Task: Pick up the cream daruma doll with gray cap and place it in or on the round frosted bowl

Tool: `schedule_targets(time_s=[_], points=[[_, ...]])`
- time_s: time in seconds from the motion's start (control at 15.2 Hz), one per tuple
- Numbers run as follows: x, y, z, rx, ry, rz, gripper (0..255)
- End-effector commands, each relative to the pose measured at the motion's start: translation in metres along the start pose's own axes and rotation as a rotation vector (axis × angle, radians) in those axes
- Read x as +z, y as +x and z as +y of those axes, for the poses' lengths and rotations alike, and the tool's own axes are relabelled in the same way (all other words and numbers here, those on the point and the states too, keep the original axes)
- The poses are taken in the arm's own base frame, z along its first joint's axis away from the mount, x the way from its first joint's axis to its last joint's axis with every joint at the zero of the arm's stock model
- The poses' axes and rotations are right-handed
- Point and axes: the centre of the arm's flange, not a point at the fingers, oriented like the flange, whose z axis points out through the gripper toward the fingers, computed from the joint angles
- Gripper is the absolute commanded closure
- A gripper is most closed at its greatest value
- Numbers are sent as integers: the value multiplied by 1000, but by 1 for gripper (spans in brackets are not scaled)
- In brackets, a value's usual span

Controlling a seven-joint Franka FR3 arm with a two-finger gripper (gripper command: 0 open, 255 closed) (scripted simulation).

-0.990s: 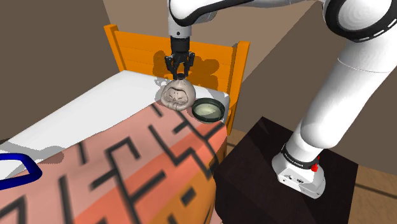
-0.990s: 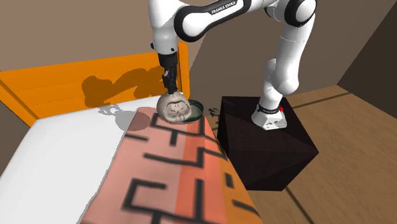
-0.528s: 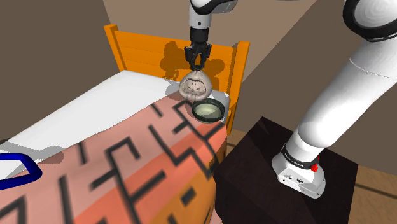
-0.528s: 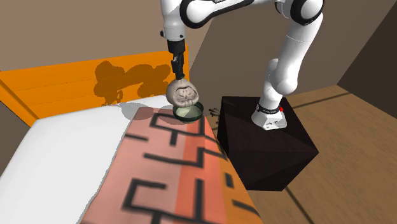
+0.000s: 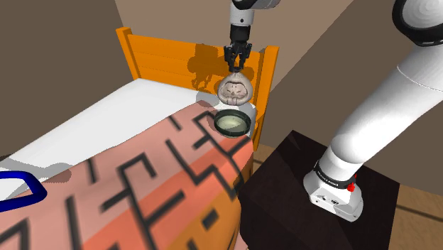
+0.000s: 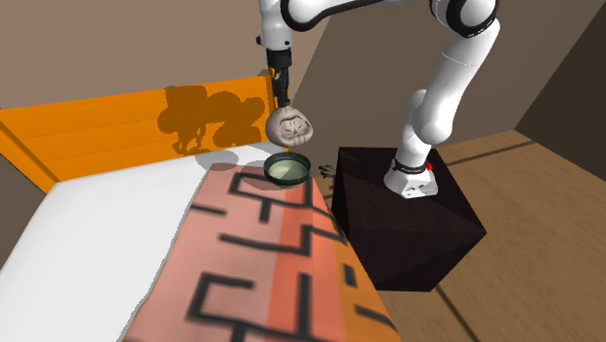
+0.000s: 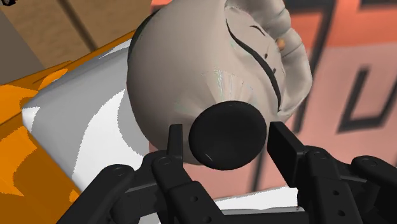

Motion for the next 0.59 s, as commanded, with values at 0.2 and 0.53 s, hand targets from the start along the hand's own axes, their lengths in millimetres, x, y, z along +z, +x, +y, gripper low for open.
schedule_targets(time_s=[0.2, 0.53], points=[[24, 2, 5, -1, 0, 2, 255], [50, 3, 8, -1, 0, 2, 255]])
